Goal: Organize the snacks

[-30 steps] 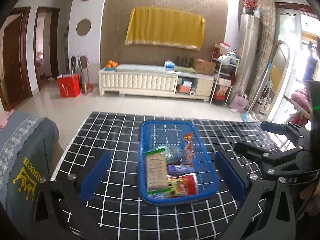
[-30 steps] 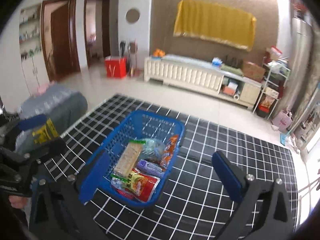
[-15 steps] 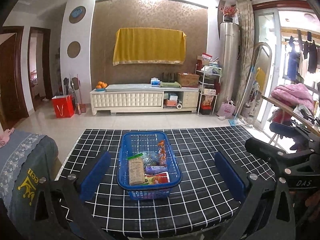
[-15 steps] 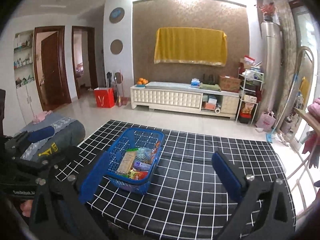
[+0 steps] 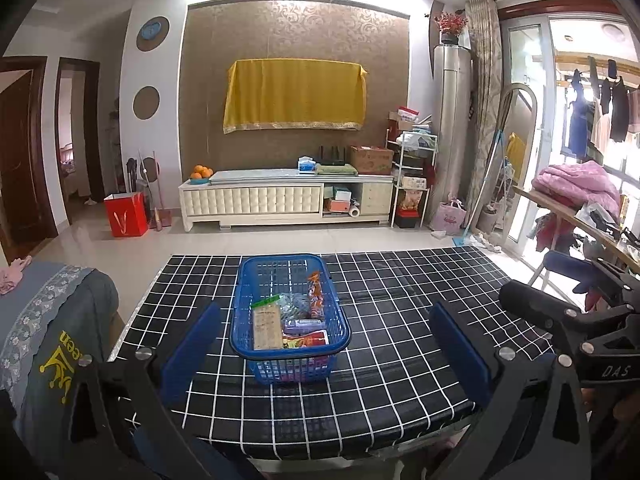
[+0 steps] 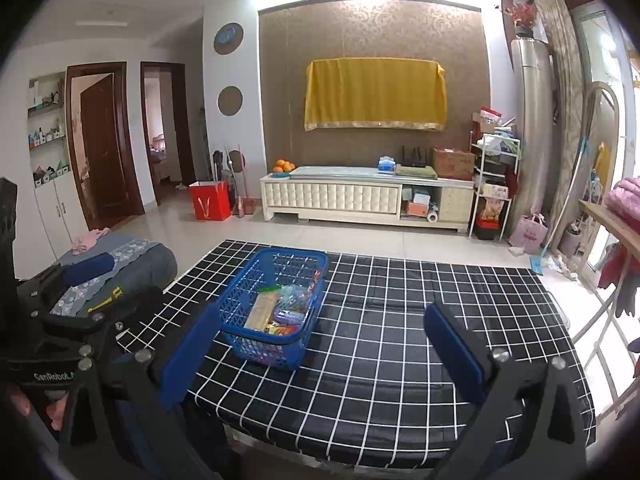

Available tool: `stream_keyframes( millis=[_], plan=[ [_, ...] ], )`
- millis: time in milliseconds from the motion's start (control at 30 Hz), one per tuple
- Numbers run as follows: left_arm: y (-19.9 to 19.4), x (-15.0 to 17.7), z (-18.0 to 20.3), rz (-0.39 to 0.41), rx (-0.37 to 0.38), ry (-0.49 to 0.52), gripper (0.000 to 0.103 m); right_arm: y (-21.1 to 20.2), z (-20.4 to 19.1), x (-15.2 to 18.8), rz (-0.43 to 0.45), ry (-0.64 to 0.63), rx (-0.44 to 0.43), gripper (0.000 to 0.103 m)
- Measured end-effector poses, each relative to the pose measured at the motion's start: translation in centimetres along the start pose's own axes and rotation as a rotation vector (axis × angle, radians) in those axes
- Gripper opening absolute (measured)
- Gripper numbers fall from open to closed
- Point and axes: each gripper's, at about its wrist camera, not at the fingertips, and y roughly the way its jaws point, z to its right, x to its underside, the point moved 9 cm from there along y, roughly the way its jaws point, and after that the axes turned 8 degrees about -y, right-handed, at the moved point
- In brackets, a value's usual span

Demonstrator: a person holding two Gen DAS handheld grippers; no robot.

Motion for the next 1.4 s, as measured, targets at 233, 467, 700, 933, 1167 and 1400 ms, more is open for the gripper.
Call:
stream_keyframes(
  millis=[233,467,700,933,1167,1400],
  plan=[
    [-0.3,0.3,0.2,0.000,0.000,0.001,0.103,-0.7,-0.1,0.4,0.012,0.010,-0.001,0.103],
    [-0.3,0.3,0.5,-0.003,0.002,0.017,0.103,-0.8,0.2,0.8,0.004,0.027,0.001,0.103],
    [-0.3,0.4,0.7,-0.002,0.007,0.017,0.103,-0.9,0.4,1.0,-0.005,0.032,0.006,0.103],
    [-0.6,0.6,0.6,0.002,0.013,0.011,0.103,-1.2,0.2,0.9,-0.008,0.031,0.005,0.103],
    [-0.9,0.7,0.4,0.003,0.014,0.006,0.103,-1.1,0.2,1.0,-0.010,0.037,0.005,0.103],
    [-0.8,0.7,0.2,-0.006,0.011,0.001,0.103,-0.9,0.1,1.1,-0.017,0.037,0.004,0.103]
  ],
)
